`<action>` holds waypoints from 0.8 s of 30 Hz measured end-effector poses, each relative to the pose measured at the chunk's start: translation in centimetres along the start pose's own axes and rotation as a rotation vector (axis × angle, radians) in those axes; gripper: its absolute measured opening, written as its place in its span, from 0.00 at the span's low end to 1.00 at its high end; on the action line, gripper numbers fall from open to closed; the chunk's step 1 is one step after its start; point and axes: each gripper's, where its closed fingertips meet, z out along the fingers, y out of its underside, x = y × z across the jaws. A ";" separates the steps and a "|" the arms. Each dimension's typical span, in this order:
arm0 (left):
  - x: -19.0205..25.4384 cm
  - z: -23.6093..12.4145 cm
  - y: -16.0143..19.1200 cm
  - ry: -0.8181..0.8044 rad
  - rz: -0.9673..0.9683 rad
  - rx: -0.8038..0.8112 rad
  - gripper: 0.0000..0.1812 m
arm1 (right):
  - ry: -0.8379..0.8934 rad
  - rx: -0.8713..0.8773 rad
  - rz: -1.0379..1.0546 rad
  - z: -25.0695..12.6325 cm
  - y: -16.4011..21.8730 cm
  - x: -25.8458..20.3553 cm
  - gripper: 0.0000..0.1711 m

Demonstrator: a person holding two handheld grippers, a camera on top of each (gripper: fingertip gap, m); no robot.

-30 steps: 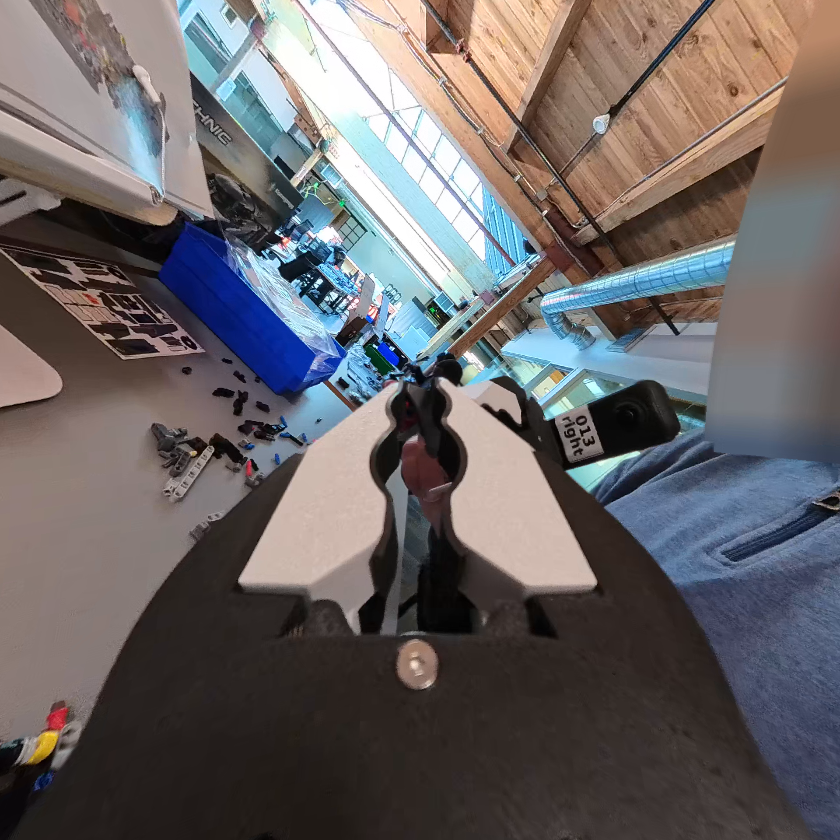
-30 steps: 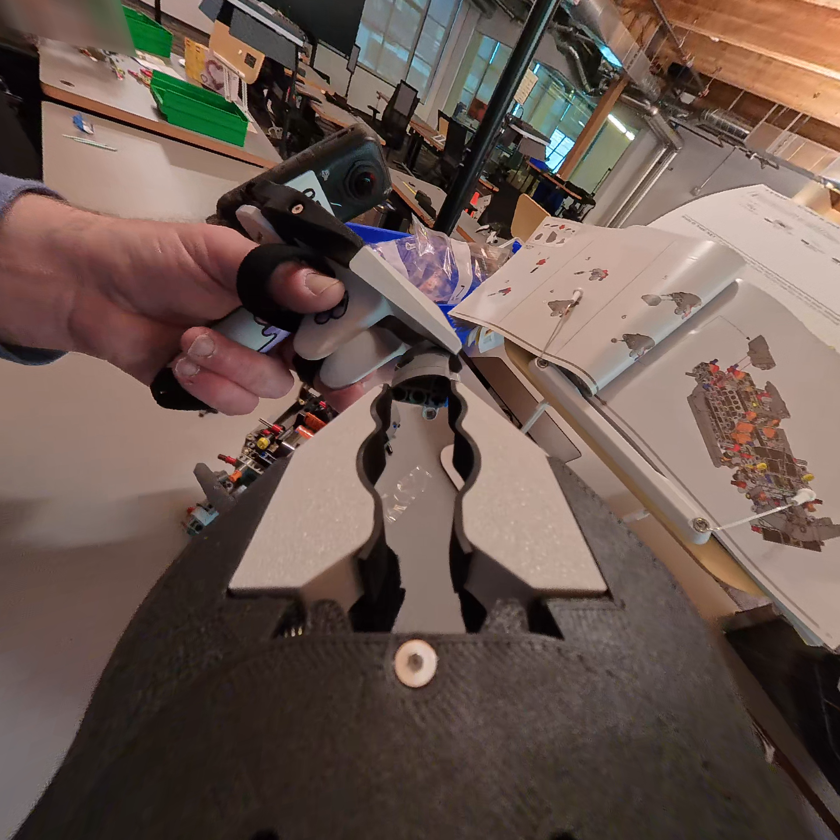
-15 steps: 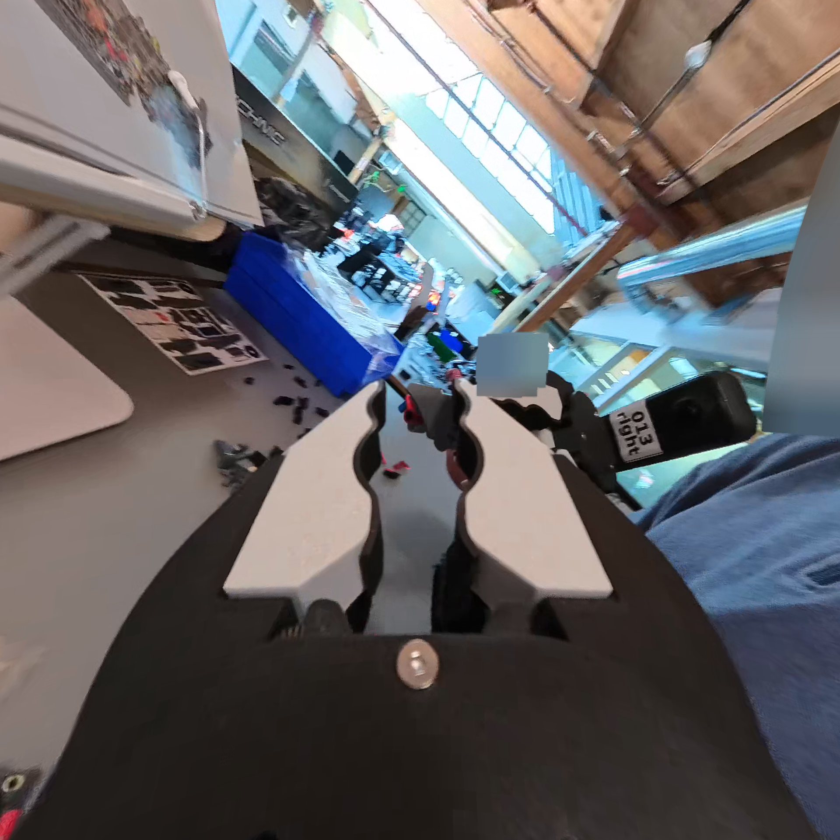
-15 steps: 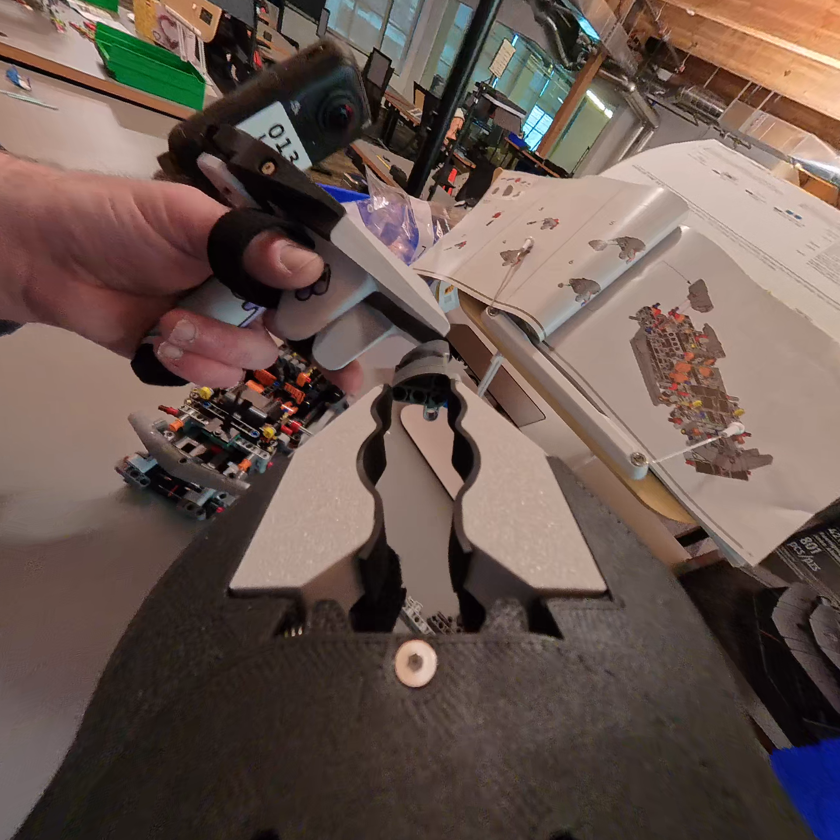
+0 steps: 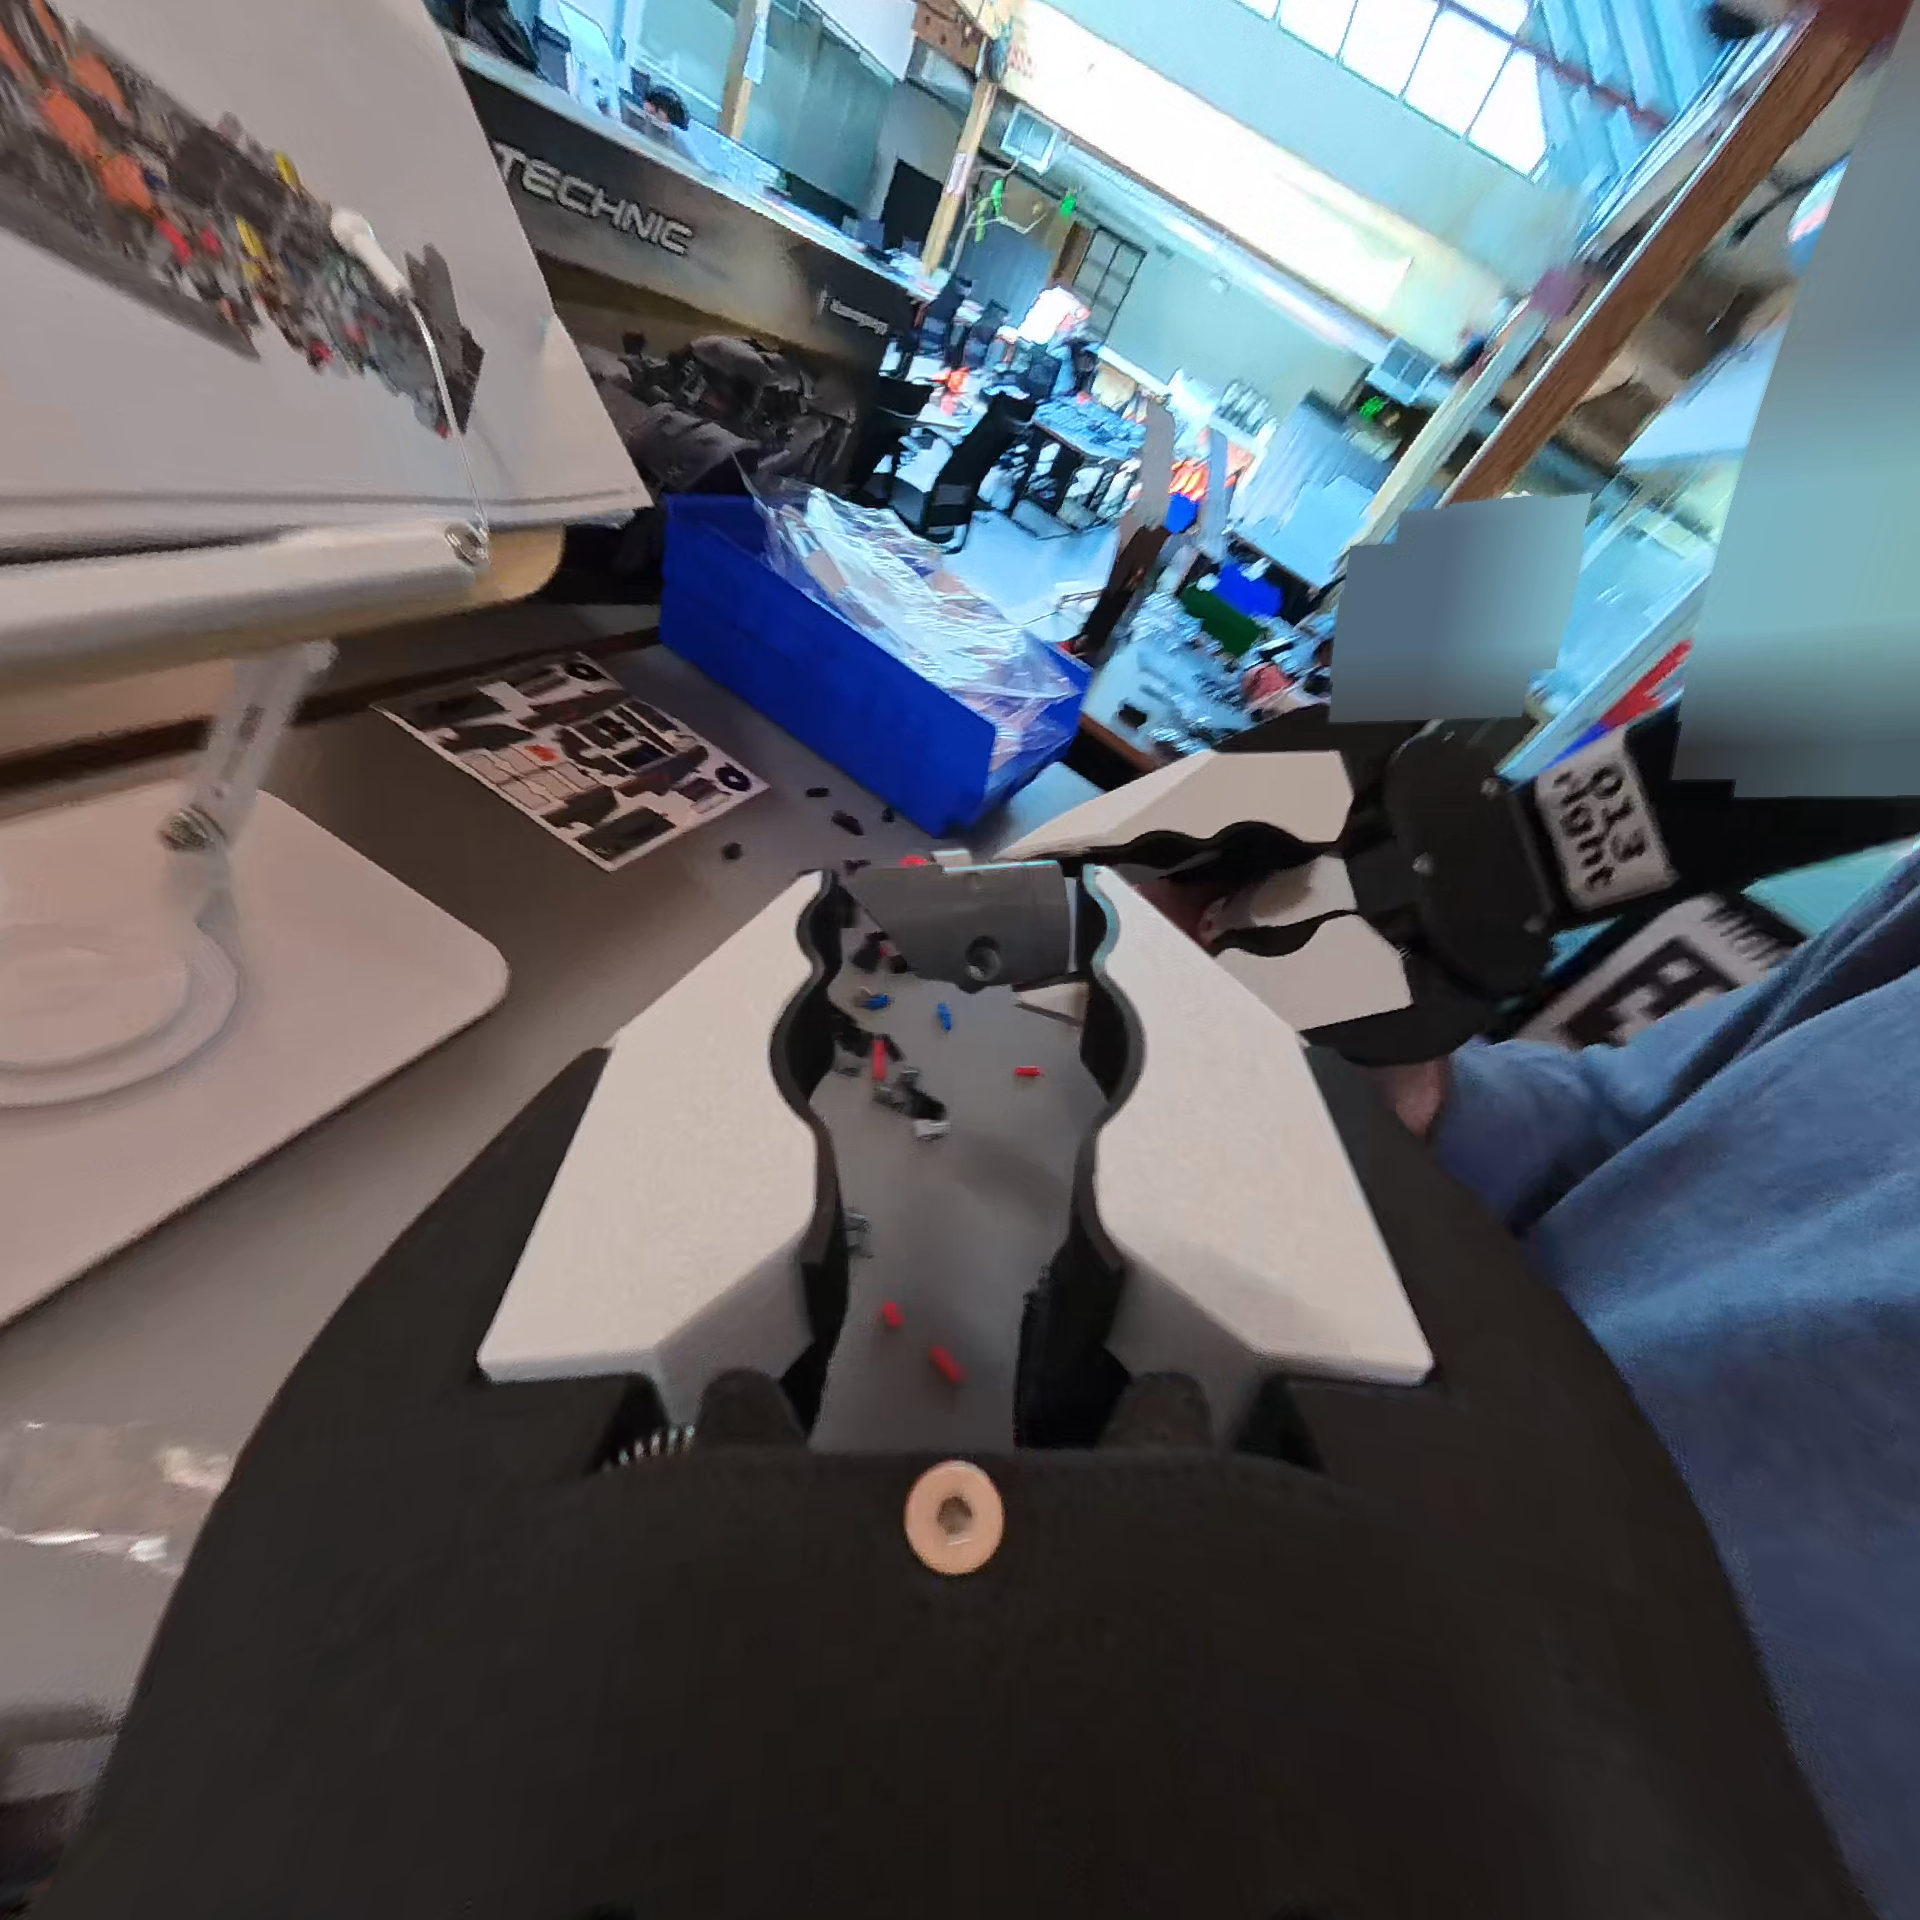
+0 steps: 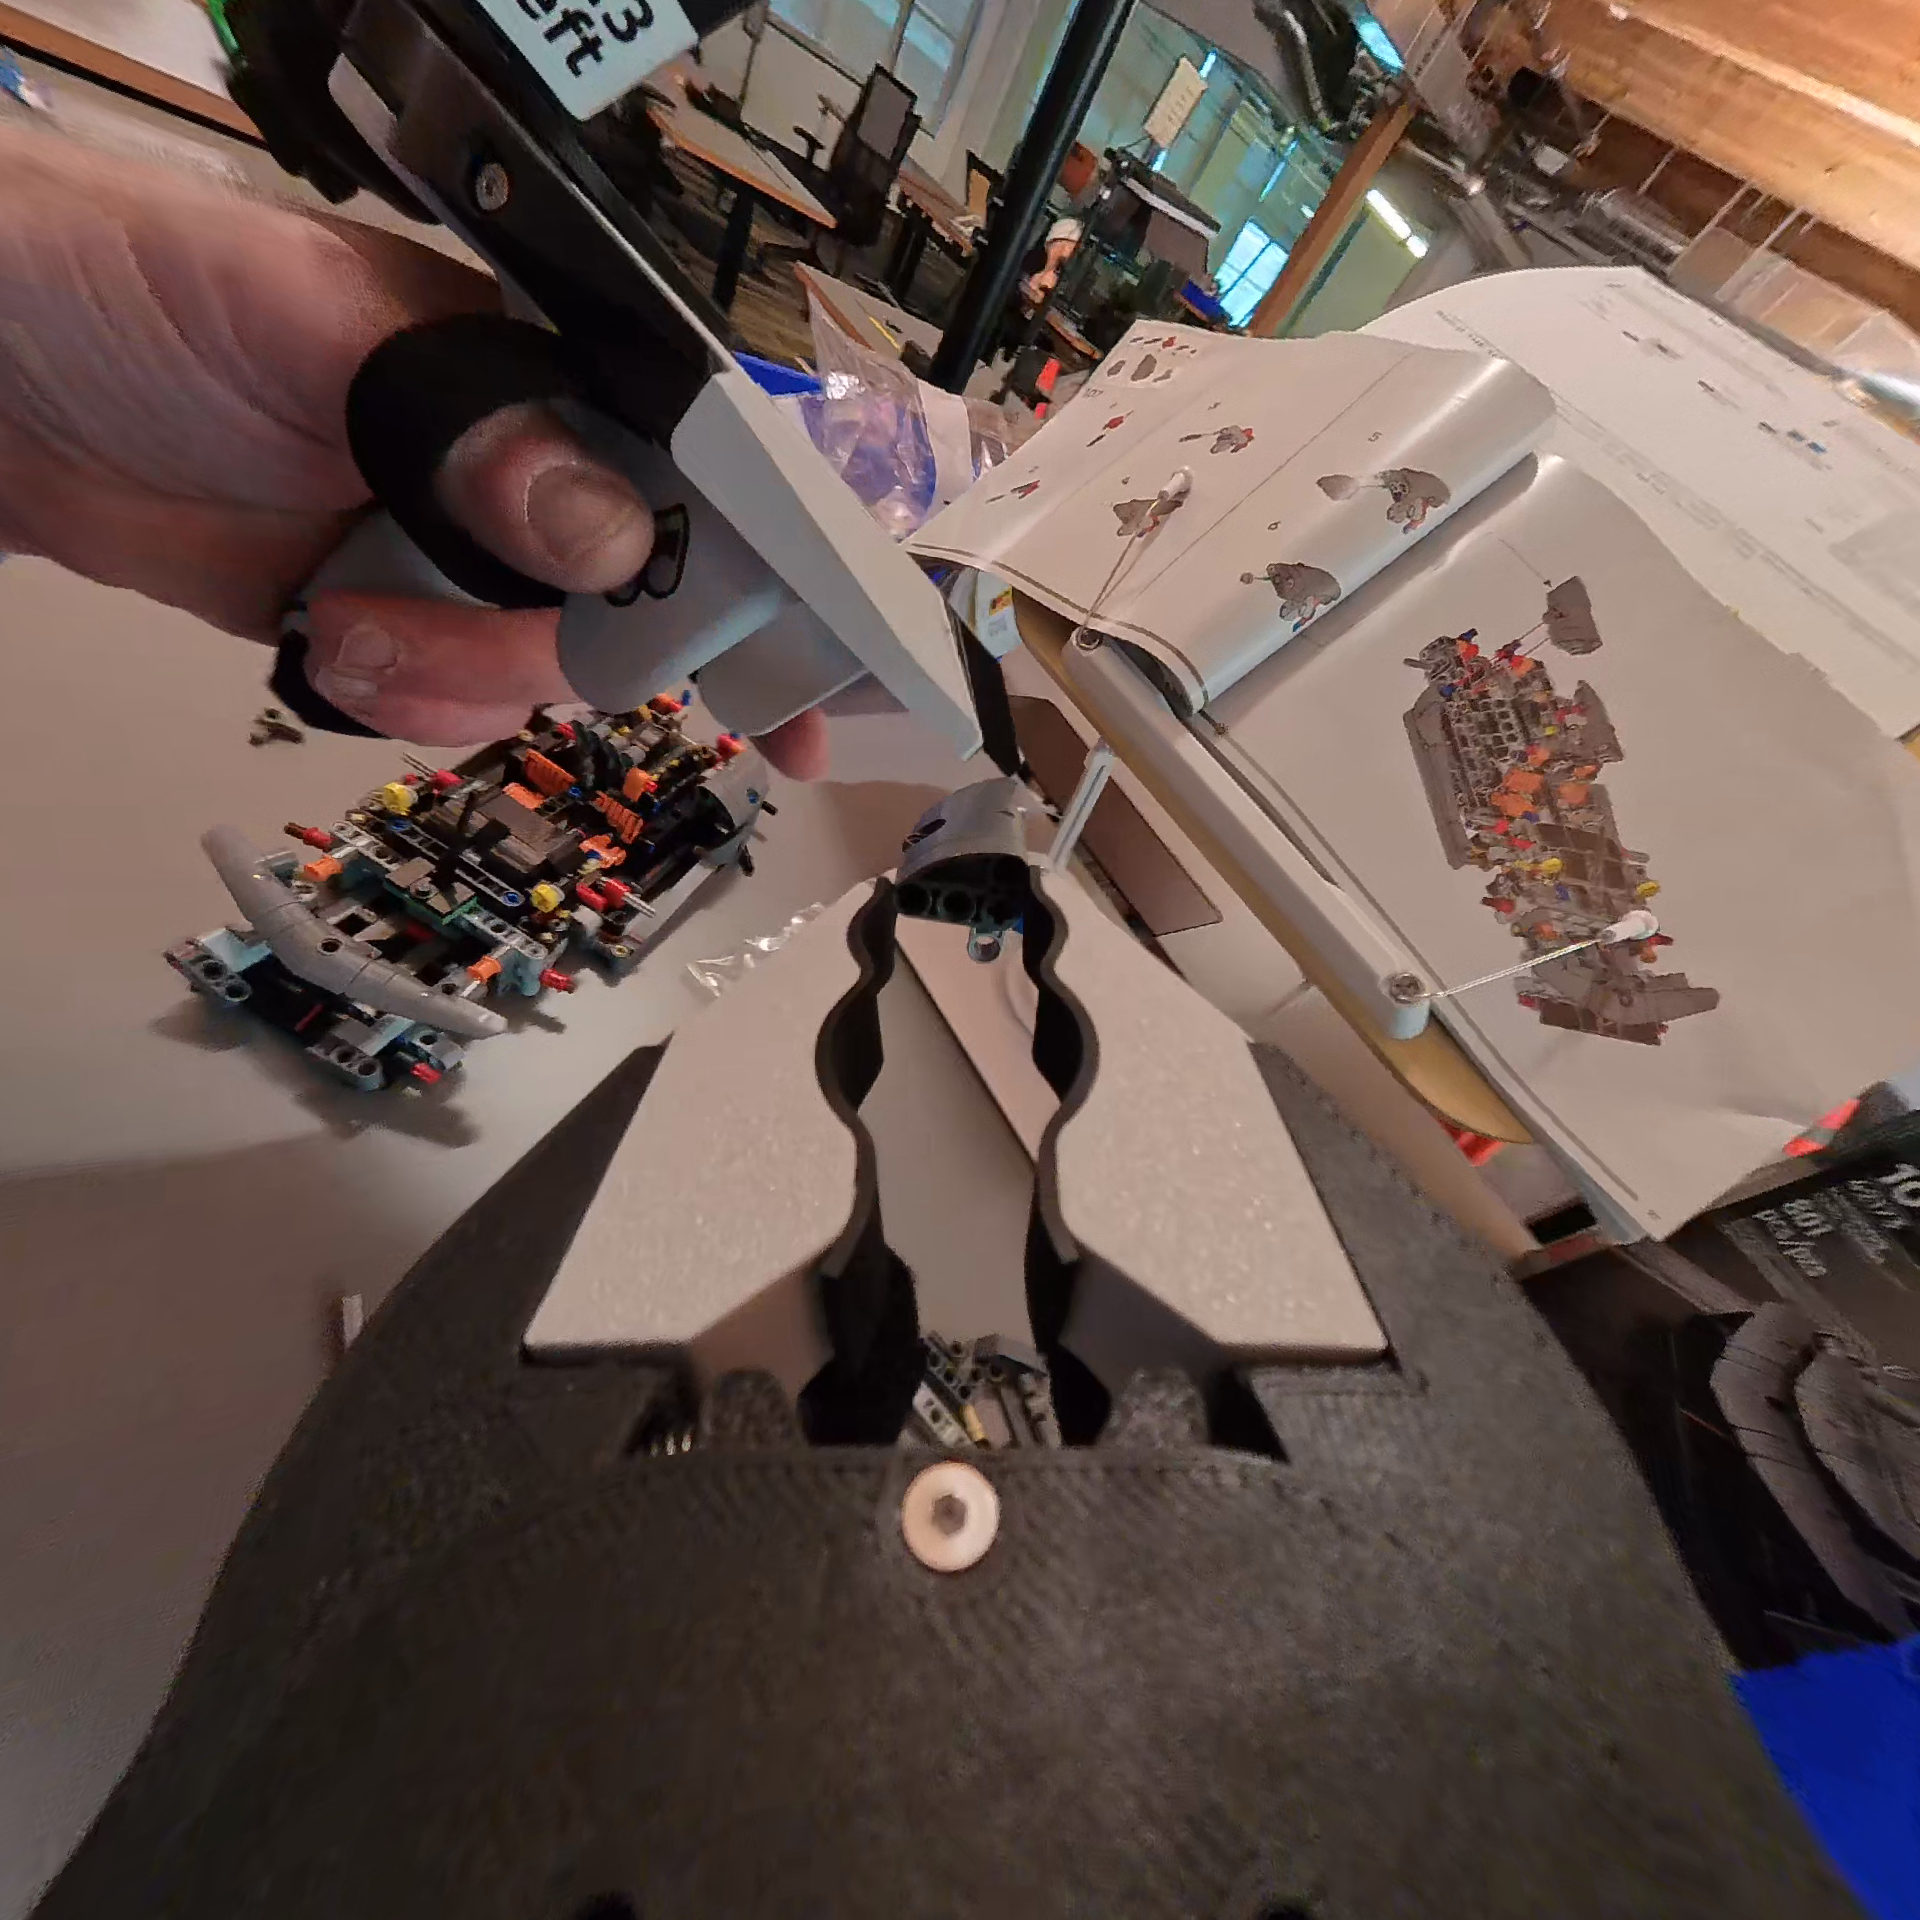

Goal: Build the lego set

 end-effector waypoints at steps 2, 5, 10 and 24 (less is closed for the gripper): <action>-0.2 -0.1 0.2 -0.041 0.113 -0.032 0.23 | -0.033 -0.001 0.049 -0.2 0.2 -0.1 0.13; 0.0 -0.5 1.3 -0.110 0.412 -0.132 0.21 | -0.091 -0.016 0.154 -0.3 0.5 -0.3 0.13; 0.1 -0.4 3.3 -0.253 0.972 -0.290 0.25 | -0.211 -0.048 0.378 0.0 0.9 -1.1 0.13; -0.7 -1.4 4.7 -0.390 1.174 -0.296 0.16 | -0.394 -0.011 0.704 1.5 -0.8 -3.5 0.15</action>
